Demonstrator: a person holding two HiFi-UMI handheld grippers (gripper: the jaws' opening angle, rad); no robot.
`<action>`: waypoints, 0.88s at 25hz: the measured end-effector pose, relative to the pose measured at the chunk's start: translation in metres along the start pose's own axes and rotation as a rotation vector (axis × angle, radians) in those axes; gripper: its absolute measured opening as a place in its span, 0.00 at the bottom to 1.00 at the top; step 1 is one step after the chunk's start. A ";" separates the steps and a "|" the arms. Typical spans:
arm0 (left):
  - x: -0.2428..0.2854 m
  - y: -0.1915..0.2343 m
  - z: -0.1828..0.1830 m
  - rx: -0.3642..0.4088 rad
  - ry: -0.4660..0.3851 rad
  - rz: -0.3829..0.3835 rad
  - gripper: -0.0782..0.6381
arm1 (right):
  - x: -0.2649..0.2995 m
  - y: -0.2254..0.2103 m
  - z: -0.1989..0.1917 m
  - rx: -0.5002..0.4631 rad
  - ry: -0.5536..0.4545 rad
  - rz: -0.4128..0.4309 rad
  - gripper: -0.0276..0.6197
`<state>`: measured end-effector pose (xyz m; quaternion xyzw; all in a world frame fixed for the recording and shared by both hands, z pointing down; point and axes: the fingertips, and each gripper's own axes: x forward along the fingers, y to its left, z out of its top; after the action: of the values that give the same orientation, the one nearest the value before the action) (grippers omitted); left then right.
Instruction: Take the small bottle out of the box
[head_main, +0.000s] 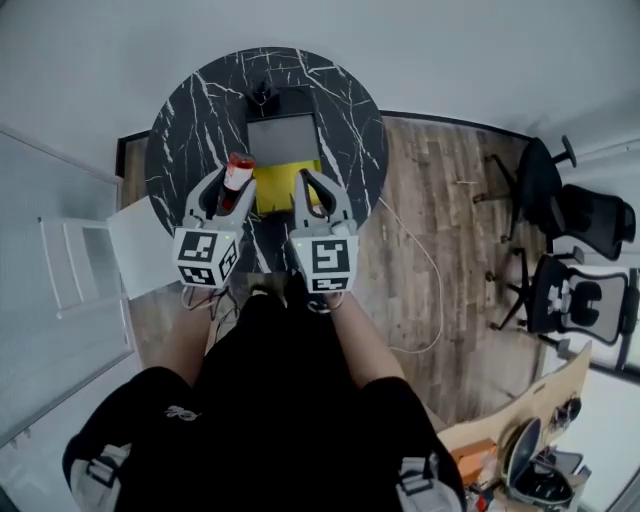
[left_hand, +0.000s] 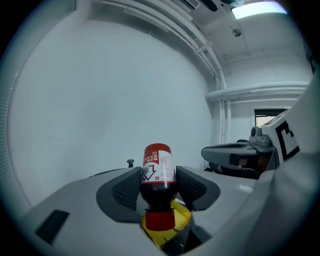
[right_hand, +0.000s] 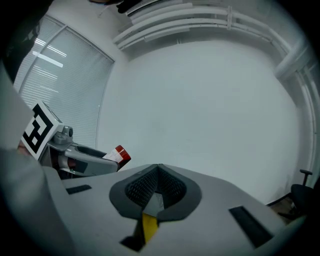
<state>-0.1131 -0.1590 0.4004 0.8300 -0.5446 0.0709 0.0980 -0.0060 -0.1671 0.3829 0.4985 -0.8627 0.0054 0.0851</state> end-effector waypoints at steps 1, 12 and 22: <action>-0.003 -0.001 0.003 0.006 -0.012 0.005 0.40 | -0.003 -0.001 0.003 -0.003 -0.011 -0.003 0.04; -0.021 -0.030 0.051 0.027 -0.126 0.147 0.40 | -0.022 -0.024 0.051 -0.034 -0.124 0.100 0.04; -0.022 -0.058 0.088 0.051 -0.200 0.232 0.40 | -0.030 -0.061 0.080 -0.036 -0.206 0.146 0.04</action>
<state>-0.0678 -0.1385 0.3056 0.7665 -0.6420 0.0123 0.0132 0.0496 -0.1794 0.2948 0.4308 -0.9008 -0.0553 0.0044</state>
